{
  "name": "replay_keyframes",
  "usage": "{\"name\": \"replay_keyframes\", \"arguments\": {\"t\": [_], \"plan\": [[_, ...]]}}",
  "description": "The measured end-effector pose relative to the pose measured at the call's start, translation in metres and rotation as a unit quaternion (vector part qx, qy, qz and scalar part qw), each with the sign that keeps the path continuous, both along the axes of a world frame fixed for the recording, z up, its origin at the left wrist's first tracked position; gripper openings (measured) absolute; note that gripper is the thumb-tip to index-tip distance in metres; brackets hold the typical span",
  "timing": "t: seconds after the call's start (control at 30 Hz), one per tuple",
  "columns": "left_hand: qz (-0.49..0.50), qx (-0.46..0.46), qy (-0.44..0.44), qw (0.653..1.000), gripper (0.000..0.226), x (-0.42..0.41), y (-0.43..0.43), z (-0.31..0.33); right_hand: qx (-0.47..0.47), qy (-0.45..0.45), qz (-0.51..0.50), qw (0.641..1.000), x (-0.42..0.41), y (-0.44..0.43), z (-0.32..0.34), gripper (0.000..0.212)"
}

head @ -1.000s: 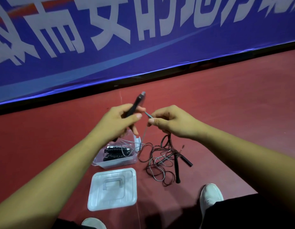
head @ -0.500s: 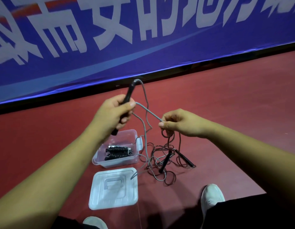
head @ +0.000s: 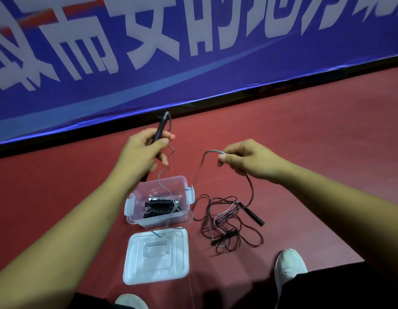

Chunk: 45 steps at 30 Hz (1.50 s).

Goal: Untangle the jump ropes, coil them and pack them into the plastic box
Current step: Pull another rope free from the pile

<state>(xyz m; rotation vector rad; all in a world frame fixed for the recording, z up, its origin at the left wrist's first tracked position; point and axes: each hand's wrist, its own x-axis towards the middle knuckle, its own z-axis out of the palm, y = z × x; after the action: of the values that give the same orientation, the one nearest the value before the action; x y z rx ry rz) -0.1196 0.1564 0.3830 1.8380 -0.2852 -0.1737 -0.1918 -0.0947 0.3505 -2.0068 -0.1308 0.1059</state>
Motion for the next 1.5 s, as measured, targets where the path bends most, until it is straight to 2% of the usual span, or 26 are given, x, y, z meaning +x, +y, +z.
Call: {"name": "replay_keyframes", "arguments": {"t": [0.07,0.17,0.27,0.33,0.43,0.5,0.57,0.67,0.73,0.8,0.93,1.0,1.07,1.1,1.17,1.27,1.33,1.4,1.47,1.5], "plan": [[-0.064,-0.023,0.013,0.998,0.011,-0.012,-0.010,0.003,0.021,-0.007,0.023,0.999,-0.003,0.011,0.007,0.022],[-0.150,0.009,0.016,0.989,0.013,-0.026,-0.021,-0.001,0.045,-0.026,0.052,0.997,-0.006,0.023,0.016,0.023],[-0.176,0.058,0.017,0.983,0.007,-0.028,-0.024,-0.005,0.066,-0.030,0.068,0.995,-0.008,0.025,0.021,0.021],[-0.163,0.044,0.031,0.985,0.004,-0.026,-0.026,-0.006,0.044,-0.022,0.073,0.996,-0.008,0.021,0.020,0.020],[-0.101,-0.110,0.082,0.985,0.012,-0.020,-0.025,0.001,-0.062,0.025,0.094,0.993,-0.006,0.007,0.008,0.020],[-0.051,-0.227,0.115,0.966,0.013,-0.011,-0.018,0.009,-0.140,0.085,0.120,0.979,-0.004,-0.009,-0.006,0.020],[-0.015,-0.273,0.118,0.955,0.015,-0.001,-0.008,0.012,-0.168,0.129,0.122,0.970,-0.002,-0.024,-0.020,0.020],[0.035,-0.216,0.087,0.972,0.012,0.006,-0.001,0.007,-0.090,0.115,0.051,0.988,0.002,-0.033,-0.029,0.019],[0.070,-0.082,0.016,0.994,0.014,0.005,-0.003,0.003,-0.032,0.061,-0.012,0.998,0.005,-0.030,-0.023,0.019],[0.068,0.020,-0.043,0.997,0.022,0.002,-0.006,0.002,0.019,0.021,-0.038,0.999,0.007,-0.020,-0.010,0.020],[-0.073,-0.015,-0.008,0.997,0.024,-0.013,-0.018,-0.001,0.002,-0.029,0.023,0.999,0.001,0.005,0.016,0.017],[-0.139,0.020,-0.001,0.990,0.017,-0.022,-0.024,-0.003,0.023,-0.041,0.048,0.998,-0.004,0.016,0.025,0.017],[-0.157,0.049,-0.003,0.986,0.012,-0.027,-0.030,-0.006,0.056,-0.045,0.056,0.996,-0.008,0.019,0.032,0.017],[-0.146,0.037,0.001,0.989,0.014,-0.027,-0.033,-0.006,0.061,-0.042,0.057,0.996,-0.008,0.018,0.033,0.018],[-0.110,-0.063,0.039,0.991,0.019,-0.025,-0.033,-0.003,0.016,-0.026,0.066,0.997,-0.006,0.008,0.030,0.020],[-0.052,-0.238,0.090,0.966,0.016,-0.015,-0.024,0.009,-0.149,0.077,0.103,0.980,-0.002,-0.016,0.007,0.021],[-0.015,-0.284,0.101,0.953,0.016,-0.006,-0.014,0.015,-0.219,0.149,0.111,0.958,-0.003,-0.034,-0.015,0.021],[0.019,-0.222,0.077,0.972,0.013,0.002,-0.004,0.015,-0.196,0.171,0.082,0.962,-0.004,-0.045,-0.030,0.018],[0.060,-0.054,0.017,0.997,0.005,0.008,0.004,0.007,-0.130,0.143,0.040,0.980,-0.003,-0.043,-0.029,0.017],[0.080,0.030,-0.011,0.996,0.010,0.010,0.005,0.003,-0.095,0.117,0.022,0.988,-0.002,-0.037,-0.023,0.017]]}}
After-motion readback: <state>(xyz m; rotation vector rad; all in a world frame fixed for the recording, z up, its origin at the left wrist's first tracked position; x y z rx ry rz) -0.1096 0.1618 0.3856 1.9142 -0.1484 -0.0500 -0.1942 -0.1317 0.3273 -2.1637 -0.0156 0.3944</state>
